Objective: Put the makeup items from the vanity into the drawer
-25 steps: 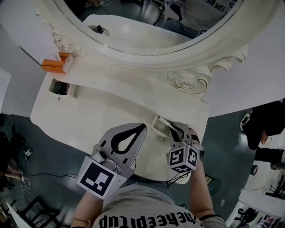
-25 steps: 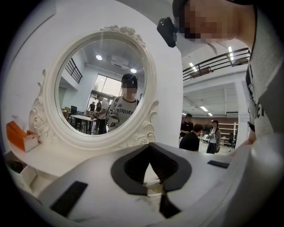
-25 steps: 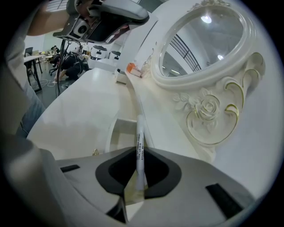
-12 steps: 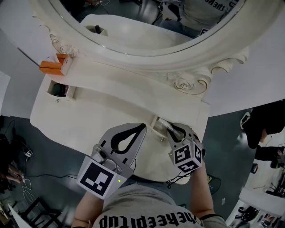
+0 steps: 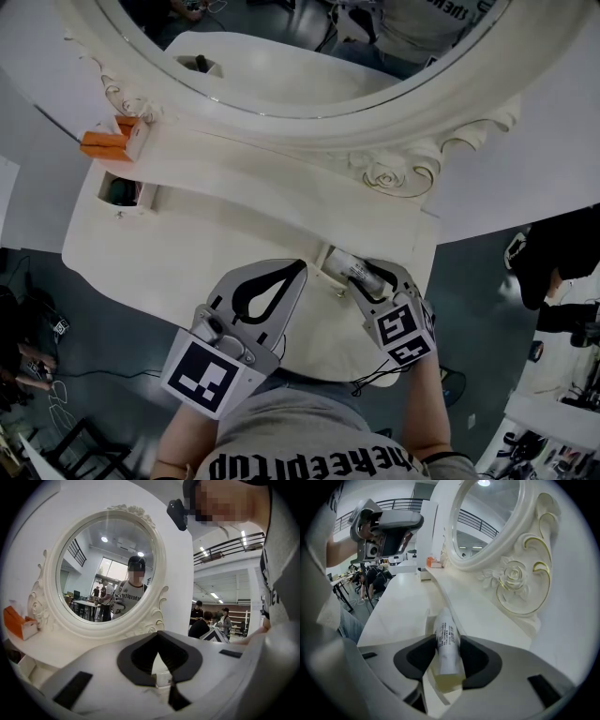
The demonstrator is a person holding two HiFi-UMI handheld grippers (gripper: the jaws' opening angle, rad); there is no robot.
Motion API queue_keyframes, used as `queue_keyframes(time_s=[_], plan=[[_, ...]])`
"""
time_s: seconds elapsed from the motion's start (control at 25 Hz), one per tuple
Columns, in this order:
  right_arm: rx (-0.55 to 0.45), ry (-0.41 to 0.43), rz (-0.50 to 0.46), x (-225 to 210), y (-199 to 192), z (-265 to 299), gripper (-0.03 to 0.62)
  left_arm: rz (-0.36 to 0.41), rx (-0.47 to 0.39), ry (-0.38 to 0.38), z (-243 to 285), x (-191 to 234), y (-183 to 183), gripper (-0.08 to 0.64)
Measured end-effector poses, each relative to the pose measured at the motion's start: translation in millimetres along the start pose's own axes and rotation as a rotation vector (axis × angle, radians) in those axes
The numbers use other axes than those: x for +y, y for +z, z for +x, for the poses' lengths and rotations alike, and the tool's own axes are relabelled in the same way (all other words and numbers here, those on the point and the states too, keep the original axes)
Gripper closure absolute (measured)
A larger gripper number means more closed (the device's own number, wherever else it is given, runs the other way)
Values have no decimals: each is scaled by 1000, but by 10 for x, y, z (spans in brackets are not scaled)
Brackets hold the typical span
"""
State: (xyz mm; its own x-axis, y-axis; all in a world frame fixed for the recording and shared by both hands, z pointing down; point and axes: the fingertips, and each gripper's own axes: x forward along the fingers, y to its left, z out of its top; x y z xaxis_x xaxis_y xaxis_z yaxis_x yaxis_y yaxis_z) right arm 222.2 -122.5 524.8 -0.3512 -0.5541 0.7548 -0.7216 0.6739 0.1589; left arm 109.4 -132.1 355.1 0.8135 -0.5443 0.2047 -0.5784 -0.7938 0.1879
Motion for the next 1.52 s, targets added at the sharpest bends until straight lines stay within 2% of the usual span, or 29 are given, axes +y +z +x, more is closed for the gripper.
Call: queue_keyframes(time_s=[0.36, 0.6, 0.68, 0.76, 0.88, 0.96, 1.28, 1.52], plan=[[-53, 24, 87, -16, 17, -110, 382, 2, -1, -3, -20, -40, -13, 538], [-99, 3, 134, -69, 55, -185, 381, 7, -2, -9, -36, -85, -19, 538], [-105, -8, 135, -62, 59, -196, 416, 8, -3, -11, -46, -100, -19, 538], [-117, -30, 142, -77, 68, -214, 490, 9, -5, -13, -55, -111, -17, 538], [-142, -61, 159, -103, 103, -258, 556, 11, -10, -13, -80, -123, -7, 538], [-159, -67, 171, -102, 122, -285, 577, 15, -13, -14, -98, -134, -1, 538], [-227, -70, 238, 15, 235, -356, 580, 32, -17, -44, -188, -175, 16, 538], [-303, -91, 334, 118, 394, -459, 580, 39, -14, -99, -238, -179, 67, 538]])
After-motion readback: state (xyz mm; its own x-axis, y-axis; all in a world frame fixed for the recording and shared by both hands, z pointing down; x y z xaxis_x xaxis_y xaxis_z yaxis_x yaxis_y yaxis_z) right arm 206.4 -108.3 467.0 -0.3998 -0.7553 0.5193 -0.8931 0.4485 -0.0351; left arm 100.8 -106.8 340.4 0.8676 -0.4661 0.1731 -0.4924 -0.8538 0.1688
